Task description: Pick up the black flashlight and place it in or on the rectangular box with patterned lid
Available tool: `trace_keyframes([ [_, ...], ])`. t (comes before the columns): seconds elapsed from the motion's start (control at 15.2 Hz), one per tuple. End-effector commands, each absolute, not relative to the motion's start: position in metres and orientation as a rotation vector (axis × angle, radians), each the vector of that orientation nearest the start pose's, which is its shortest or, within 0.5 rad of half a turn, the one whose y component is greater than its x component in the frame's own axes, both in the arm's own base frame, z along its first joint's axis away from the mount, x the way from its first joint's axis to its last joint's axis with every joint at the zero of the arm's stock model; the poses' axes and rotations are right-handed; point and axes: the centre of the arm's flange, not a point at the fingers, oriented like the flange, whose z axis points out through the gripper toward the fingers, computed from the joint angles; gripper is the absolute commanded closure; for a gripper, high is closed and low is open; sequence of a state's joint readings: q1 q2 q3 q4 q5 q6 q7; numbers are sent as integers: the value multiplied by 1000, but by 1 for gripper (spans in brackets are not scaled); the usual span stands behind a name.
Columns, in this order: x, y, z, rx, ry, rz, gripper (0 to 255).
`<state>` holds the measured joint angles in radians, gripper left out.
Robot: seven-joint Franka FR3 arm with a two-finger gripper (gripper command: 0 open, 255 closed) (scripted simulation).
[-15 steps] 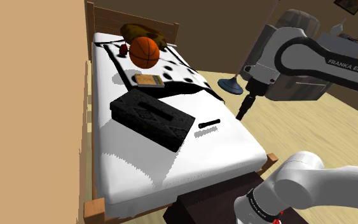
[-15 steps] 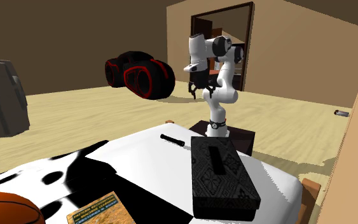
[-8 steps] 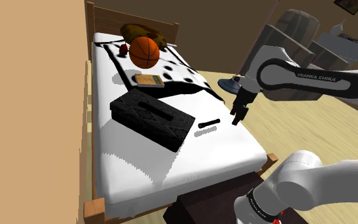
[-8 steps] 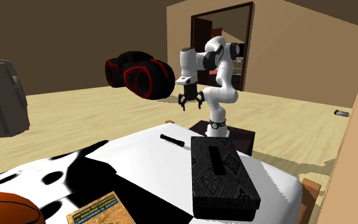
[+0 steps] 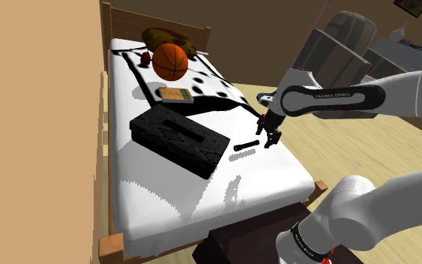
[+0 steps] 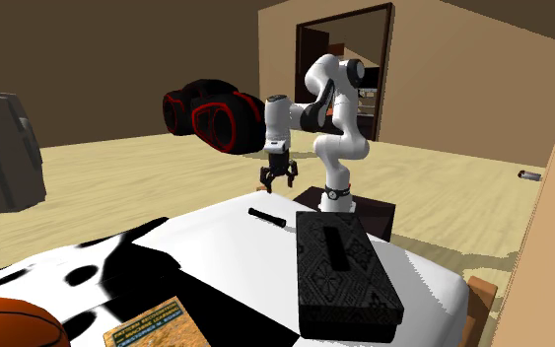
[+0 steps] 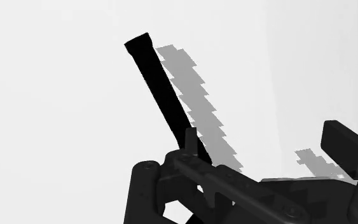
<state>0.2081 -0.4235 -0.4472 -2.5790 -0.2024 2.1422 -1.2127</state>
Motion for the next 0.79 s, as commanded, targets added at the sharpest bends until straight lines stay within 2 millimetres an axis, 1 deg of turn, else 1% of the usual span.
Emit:
trace_keyframes([
  [0.0, 404, -103, 366, -2537, -1822, 22, 0],
  [0.26, 439, -106, 331, -2343, -2108, -4, 0],
  [0.33, 442, -106, 328, -2325, -2131, -7, 0],
  [0.73, 443, -106, 297, -2325, -2131, -7, 0],
])
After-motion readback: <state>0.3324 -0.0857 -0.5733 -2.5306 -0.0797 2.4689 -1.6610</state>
